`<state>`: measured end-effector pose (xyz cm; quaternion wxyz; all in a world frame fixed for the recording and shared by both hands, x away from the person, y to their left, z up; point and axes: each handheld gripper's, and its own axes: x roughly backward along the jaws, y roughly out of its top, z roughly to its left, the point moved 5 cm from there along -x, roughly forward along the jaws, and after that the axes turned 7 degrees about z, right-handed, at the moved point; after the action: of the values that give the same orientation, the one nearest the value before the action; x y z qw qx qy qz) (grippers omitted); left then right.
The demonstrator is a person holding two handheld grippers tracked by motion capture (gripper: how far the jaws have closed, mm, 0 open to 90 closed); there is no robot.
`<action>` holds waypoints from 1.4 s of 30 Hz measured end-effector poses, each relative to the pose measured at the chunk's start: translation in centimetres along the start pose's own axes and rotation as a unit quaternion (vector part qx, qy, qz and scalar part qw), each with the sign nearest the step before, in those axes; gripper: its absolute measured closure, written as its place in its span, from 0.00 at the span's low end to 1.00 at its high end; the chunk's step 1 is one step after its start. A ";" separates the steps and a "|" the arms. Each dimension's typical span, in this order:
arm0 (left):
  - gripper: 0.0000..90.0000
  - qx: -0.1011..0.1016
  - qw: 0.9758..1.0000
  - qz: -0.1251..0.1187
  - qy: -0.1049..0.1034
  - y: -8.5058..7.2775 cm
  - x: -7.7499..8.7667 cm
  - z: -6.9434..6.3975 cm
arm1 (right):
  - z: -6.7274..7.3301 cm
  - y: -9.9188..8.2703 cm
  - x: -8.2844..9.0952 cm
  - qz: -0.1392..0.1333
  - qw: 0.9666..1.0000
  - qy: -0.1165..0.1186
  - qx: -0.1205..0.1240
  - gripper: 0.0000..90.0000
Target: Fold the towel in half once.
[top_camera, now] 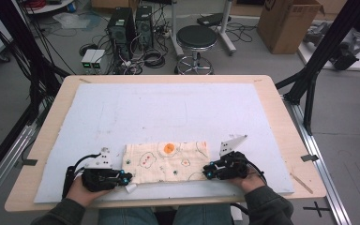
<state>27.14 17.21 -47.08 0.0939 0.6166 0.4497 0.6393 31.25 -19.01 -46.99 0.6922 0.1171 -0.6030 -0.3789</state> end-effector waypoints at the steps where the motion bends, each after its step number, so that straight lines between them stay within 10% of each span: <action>1: 0.95 0.000 1.000 0.003 -0.002 -0.1 0.0 0.0 | 0.0 -0.2 -0.1 0.006 1.000 0.000 -0.001 0.83; 12: 0.95 -0.003 1.000 0.012 0.000 -0.4 -0.1 0.1 | 0.2 -0.7 -0.1 0.014 1.000 -0.006 0.004 0.83; 26: 0.87 0.017 0.999 -0.037 0.016 1.0 1.0 1.4 | -0.5 1.3 1.0 -0.056 0.998 -0.016 -0.014 0.78; 42: 0.74 0.094 0.988 -0.060 0.103 4.0 0.3 7.8 | -7.4 4.6 0.6 -0.058 0.990 -0.099 -0.078 0.65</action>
<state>35.60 18.69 -45.40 0.0273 0.5254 0.5514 0.6474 39.81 -18.46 -45.48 0.6131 0.0598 -0.6294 -0.4737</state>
